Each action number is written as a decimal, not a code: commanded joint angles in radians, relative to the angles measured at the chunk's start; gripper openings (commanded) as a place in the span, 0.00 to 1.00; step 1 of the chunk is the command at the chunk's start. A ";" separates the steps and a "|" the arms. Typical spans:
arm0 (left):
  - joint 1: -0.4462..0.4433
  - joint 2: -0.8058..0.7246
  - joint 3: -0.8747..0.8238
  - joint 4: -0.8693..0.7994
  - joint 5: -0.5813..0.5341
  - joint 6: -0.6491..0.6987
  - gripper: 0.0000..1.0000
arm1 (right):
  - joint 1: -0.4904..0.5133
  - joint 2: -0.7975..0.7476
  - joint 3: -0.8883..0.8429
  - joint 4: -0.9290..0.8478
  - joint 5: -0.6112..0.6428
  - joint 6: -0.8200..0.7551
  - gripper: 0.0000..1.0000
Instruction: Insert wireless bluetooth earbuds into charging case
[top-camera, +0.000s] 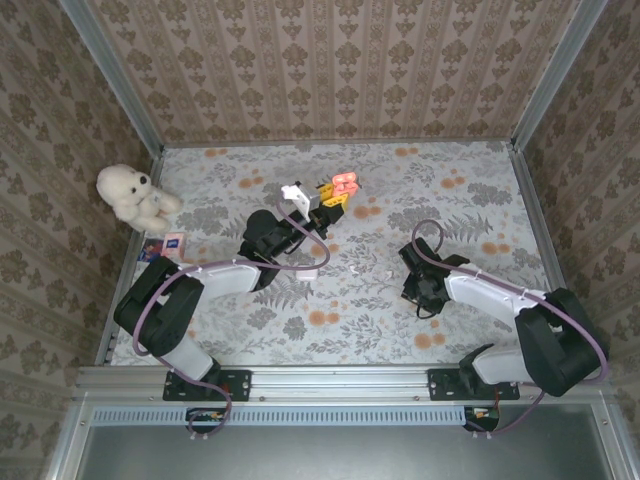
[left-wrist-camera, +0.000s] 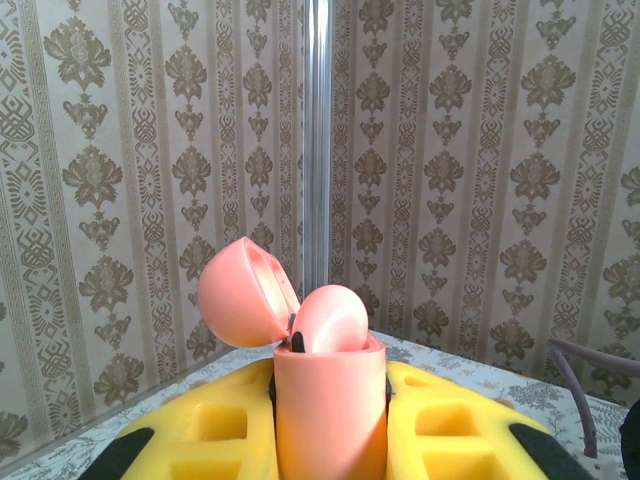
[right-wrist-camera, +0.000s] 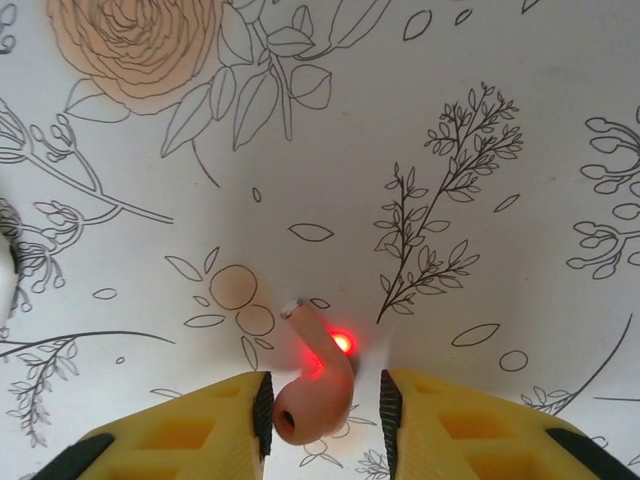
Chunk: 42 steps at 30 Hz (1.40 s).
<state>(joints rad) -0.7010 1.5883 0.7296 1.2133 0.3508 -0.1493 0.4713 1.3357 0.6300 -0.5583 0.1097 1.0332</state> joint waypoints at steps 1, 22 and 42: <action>-0.004 0.003 0.014 0.048 -0.004 0.000 0.00 | 0.007 0.014 0.011 -0.028 0.037 0.022 0.33; -0.003 0.009 0.019 0.051 0.010 -0.015 0.00 | -0.057 -0.112 -0.039 0.350 0.063 0.241 0.22; -0.003 0.028 0.031 0.054 0.024 -0.027 0.00 | -0.093 0.121 -0.156 0.668 0.166 0.452 0.25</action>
<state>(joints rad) -0.7006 1.6058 0.7296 1.2201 0.3557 -0.1577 0.3824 1.4719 0.5198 0.1261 0.2337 1.4502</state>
